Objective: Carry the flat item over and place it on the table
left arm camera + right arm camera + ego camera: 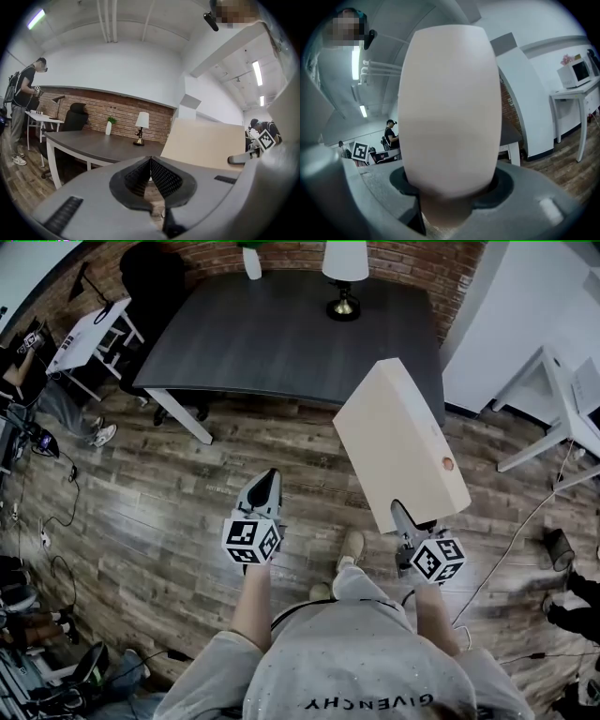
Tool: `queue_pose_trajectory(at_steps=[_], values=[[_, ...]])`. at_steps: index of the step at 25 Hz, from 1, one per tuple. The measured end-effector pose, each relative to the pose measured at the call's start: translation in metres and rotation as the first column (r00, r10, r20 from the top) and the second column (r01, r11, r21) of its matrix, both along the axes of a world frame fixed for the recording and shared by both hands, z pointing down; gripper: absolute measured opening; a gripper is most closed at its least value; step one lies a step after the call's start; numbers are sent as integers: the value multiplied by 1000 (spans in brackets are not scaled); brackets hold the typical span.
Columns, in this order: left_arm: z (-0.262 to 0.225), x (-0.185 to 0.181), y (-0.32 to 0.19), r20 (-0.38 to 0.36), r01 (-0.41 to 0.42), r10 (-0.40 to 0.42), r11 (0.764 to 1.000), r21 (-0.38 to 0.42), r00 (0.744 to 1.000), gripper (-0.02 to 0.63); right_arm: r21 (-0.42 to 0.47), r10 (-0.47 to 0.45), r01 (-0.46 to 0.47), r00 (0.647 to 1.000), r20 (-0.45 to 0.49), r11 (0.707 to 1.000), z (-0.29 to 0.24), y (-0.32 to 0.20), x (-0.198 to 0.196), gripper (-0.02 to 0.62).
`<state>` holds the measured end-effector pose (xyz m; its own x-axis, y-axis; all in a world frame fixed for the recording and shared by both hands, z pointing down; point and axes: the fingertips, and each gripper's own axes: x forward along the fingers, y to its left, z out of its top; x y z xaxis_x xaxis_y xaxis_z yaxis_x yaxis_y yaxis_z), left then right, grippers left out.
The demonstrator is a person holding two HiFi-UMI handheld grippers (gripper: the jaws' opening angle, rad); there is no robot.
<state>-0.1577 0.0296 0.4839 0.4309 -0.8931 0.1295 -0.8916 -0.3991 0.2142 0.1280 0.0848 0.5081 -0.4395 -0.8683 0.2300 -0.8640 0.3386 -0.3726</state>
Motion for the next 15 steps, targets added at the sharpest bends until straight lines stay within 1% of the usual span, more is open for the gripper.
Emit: queue_pose_trajectory(at_steps=[8,15], values=[[-1,20,-49,4,16,-16,1000,4,1000,-2,-2,-27,27,998,58,1000,0,-50,14,271],[4,39,-91,12,30,-30,1000,-9,999,-2,-23,-71,73,994,78,997,5,-99,21,272]])
